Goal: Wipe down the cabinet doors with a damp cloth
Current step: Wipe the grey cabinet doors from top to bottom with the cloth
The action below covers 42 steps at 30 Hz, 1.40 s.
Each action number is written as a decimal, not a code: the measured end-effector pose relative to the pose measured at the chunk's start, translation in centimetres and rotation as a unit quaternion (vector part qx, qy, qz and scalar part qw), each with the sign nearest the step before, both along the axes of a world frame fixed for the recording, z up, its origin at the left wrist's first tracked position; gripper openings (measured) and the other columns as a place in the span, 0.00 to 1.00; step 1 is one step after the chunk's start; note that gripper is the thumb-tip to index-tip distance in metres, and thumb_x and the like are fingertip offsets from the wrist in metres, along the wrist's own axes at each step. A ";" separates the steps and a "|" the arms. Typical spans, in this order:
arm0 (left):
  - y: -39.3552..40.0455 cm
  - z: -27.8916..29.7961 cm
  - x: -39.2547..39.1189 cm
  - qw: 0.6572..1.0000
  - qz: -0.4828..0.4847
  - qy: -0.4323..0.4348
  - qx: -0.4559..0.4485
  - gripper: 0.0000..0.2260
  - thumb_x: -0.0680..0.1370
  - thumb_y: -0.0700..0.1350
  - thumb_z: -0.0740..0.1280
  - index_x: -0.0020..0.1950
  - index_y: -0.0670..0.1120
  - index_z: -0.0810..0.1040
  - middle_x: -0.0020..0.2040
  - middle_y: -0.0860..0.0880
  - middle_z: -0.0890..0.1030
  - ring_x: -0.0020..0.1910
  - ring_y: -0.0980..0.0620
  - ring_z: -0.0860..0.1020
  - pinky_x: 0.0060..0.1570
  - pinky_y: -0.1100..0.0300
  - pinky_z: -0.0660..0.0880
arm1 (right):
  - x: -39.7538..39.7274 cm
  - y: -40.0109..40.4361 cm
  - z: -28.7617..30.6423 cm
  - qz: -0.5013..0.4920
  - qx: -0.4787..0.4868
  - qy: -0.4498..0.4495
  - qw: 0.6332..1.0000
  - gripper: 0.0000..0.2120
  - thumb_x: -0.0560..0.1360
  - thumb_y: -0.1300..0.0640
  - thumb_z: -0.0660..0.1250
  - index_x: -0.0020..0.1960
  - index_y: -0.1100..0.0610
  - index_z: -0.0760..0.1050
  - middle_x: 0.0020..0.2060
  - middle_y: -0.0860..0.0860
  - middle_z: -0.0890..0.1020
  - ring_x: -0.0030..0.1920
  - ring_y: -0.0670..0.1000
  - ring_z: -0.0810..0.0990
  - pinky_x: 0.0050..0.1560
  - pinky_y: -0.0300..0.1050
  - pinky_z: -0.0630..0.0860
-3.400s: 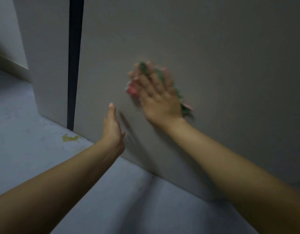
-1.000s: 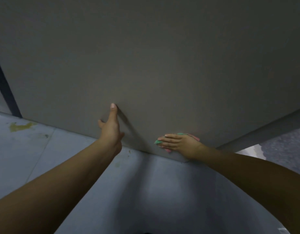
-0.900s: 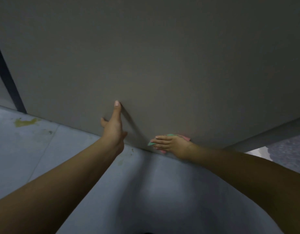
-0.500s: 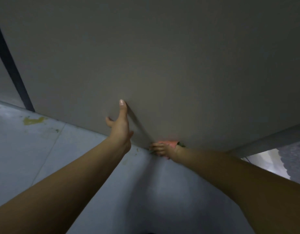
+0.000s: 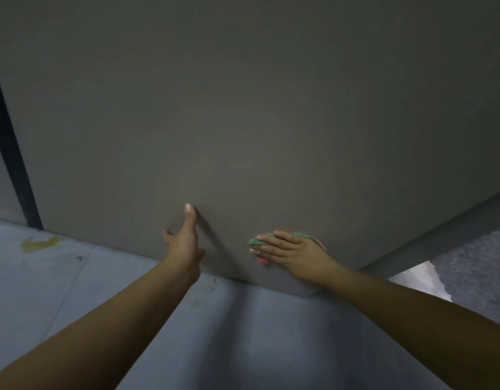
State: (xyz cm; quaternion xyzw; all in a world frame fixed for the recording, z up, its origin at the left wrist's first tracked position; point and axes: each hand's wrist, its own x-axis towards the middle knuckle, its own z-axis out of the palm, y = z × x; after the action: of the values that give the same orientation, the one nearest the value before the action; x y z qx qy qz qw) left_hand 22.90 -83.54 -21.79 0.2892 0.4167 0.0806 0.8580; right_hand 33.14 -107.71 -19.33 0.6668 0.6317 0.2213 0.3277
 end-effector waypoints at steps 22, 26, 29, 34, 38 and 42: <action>1.3 -3.0 0.3 0.998 -0.047 -0.040 0.009 0.45 0.65 0.67 0.69 0.77 0.51 0.57 0.76 0.52 0.60 0.73 0.45 0.61 0.53 0.49 0.70 | -2.8 14.5 4.7 -0.011 0.255 -0.091 0.963 0.22 0.76 0.57 0.62 0.70 0.51 0.71 0.71 0.49 0.70 0.76 0.53 0.57 0.76 0.51 0.40; 1.4 -2.7 0.3 0.999 -0.040 -0.029 0.012 0.39 0.70 0.64 0.69 0.75 0.51 0.61 0.74 0.52 0.63 0.72 0.45 0.63 0.53 0.49 0.70 | -2.7 12.2 4.2 -0.014 0.223 -0.101 0.969 0.24 0.76 0.57 0.62 0.71 0.50 0.69 0.70 0.47 0.70 0.76 0.51 0.57 0.76 0.49 0.42; 1.6 -2.7 0.3 0.999 -0.044 -0.027 0.003 0.41 0.69 0.65 0.69 0.76 0.51 0.59 0.76 0.51 0.59 0.73 0.45 0.61 0.52 0.49 0.71 | -2.0 7.6 4.3 -0.041 0.270 -0.103 0.956 0.20 0.79 0.52 0.56 0.70 0.49 0.70 0.71 0.46 0.69 0.77 0.51 0.48 0.76 0.50 0.44; 1.8 -2.2 -0.2 0.999 -0.049 -0.019 -0.009 0.41 0.71 0.64 0.69 0.78 0.51 0.56 0.77 0.48 0.56 0.74 0.45 0.60 0.54 0.49 0.72 | -2.3 0.5 3.5 -0.140 0.348 -0.121 0.919 0.33 0.79 0.40 0.54 0.78 0.50 0.48 0.78 0.48 0.49 0.78 0.53 0.46 0.76 0.52 0.46; 1.4 -1.0 -1.5 0.997 -0.069 -0.022 -0.031 0.34 0.74 0.61 0.66 0.76 0.50 0.60 0.76 0.45 0.58 0.73 0.43 0.61 0.56 0.49 0.71 | -3.7 0.4 3.9 -0.139 0.406 -0.008 0.903 0.22 0.82 0.50 0.50 0.76 0.47 0.54 0.77 0.43 0.53 0.77 0.51 0.48 0.76 0.51 0.46; 1.5 1.4 -3.4 0.994 -0.089 -0.022 -0.062 0.32 0.77 0.58 0.64 0.77 0.49 0.57 0.77 0.41 0.55 0.75 0.42 0.59 0.66 0.46 0.69 | -5.0 2.6 4.5 -0.074 0.475 0.080 0.873 0.21 0.80 0.64 0.58 0.72 0.54 0.67 0.66 0.50 0.74 0.59 0.55 0.76 0.64 0.46 0.69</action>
State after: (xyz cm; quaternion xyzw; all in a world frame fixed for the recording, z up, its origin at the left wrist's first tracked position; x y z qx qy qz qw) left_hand 19.54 -82.03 -20.43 0.2699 0.3744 -0.0160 0.8870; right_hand 28.10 -105.12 -14.82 0.8026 0.4230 0.4157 -0.0643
